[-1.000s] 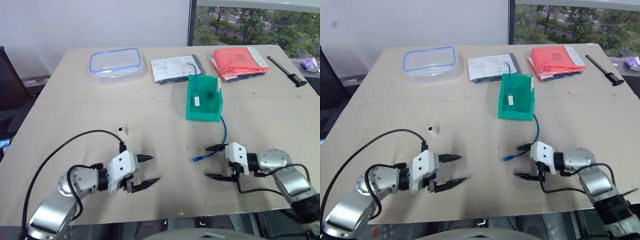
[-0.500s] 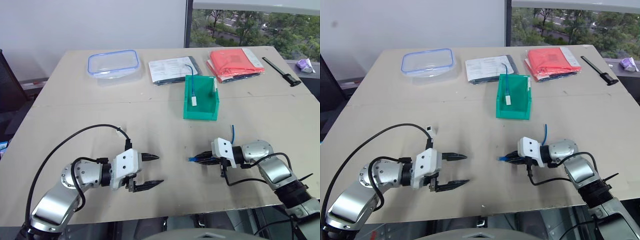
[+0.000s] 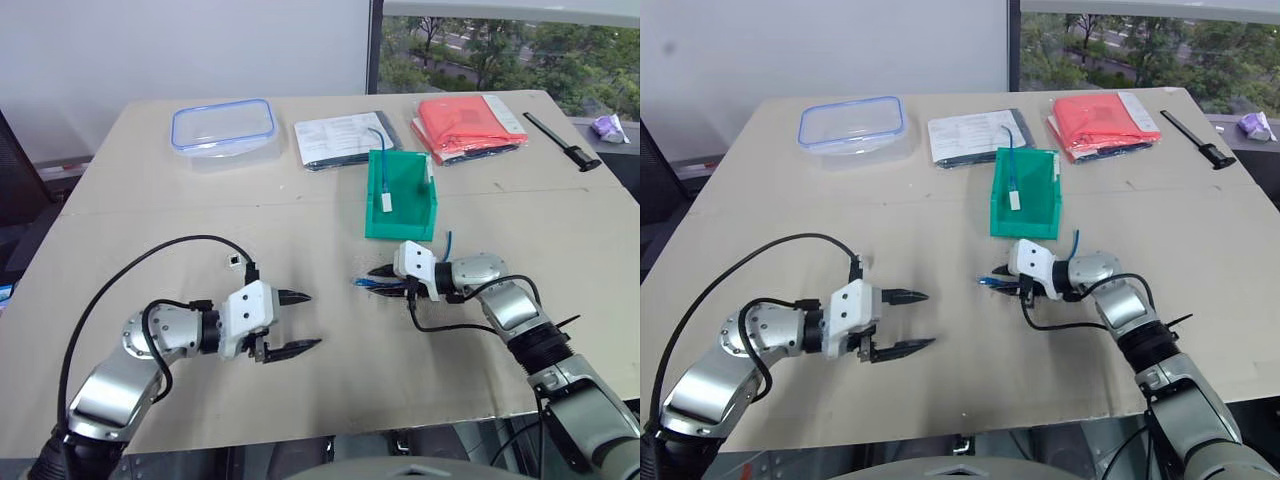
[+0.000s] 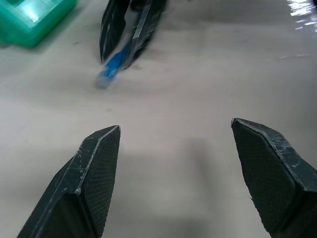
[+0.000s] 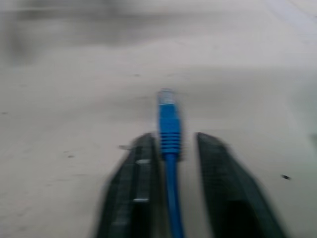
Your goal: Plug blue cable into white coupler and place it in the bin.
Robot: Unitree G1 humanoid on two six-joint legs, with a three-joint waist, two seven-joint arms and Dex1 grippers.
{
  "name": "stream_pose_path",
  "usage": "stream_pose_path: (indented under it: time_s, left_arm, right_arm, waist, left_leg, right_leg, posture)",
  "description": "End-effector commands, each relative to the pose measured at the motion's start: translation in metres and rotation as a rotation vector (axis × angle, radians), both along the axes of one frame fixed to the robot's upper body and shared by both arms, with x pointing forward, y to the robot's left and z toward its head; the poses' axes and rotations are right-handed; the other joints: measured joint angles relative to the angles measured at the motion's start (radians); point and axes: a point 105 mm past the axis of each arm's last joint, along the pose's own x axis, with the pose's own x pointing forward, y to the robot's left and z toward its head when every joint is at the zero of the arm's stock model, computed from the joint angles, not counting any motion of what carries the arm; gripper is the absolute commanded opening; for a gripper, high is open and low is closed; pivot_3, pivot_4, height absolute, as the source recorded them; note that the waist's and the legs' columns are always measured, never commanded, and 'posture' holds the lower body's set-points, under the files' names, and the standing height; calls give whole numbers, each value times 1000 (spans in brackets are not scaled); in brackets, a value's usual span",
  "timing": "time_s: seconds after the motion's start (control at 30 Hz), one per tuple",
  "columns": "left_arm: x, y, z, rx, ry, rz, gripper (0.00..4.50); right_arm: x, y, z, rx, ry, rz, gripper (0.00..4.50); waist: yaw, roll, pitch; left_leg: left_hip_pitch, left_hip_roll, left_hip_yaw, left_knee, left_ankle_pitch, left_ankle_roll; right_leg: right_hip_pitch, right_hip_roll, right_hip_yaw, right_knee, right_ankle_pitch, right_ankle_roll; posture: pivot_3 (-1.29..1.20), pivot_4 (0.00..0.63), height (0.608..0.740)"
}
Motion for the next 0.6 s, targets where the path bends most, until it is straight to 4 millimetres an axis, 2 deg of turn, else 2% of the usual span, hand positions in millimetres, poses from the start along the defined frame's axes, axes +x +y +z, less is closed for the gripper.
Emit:
stream_pose_path:
  time_s: [0.03,0.13,0.17,0.23,0.4,0.6]
  left_arm:
    - [10,-7,0,-24,25,27,3683]
    - [27,-23,0,-37,24,9,3683]
    - [33,-28,-1,-27,14,-6,3683]
    - [46,-36,-2,-1,-5,-38,3683]
    - [60,-47,-8,87,10,-170,3683]
    - [74,-53,-17,149,19,-261,3683]
  right_arm:
    - [2,-7,17,85,-49,-54,3024]
    - [-2,-21,36,210,-79,-121,4355]
    - [-10,-28,37,224,-75,-127,4455]
    - [-27,-39,37,247,-40,-139,4455]
    - [-57,-56,44,306,45,-193,4455]
    - [-75,-72,39,295,81,-277,4455]
  waist:
    - [1,0,0]
    - [8,0,1]
    - [11,0,1]
    - [21,-1,1]
    - [20,-1,2]
    - [19,-2,2]
  left_leg:
    - [-1,0,0,0,0,0]
    - [-1,-1,-1,0,0,0]
    - [-2,-1,-1,0,0,0]
    - [-2,-2,-1,0,0,0]
    - [-2,-3,-1,0,0,0]
    - [-2,-3,-1,1,0,0]
  right_leg:
    - [0,0,0,0,0,0]
    - [0,0,0,0,0,1]
    - [0,1,-1,0,0,1]
    - [0,1,-1,0,2,5]
    - [0,3,0,0,2,5]
    - [0,4,0,0,2,4]
  posture:
    - [0,150,737]
    - [0,150,737]
    - [0,150,737]
    - [0,150,737]
    - [0,150,737]
    - [0,150,737]
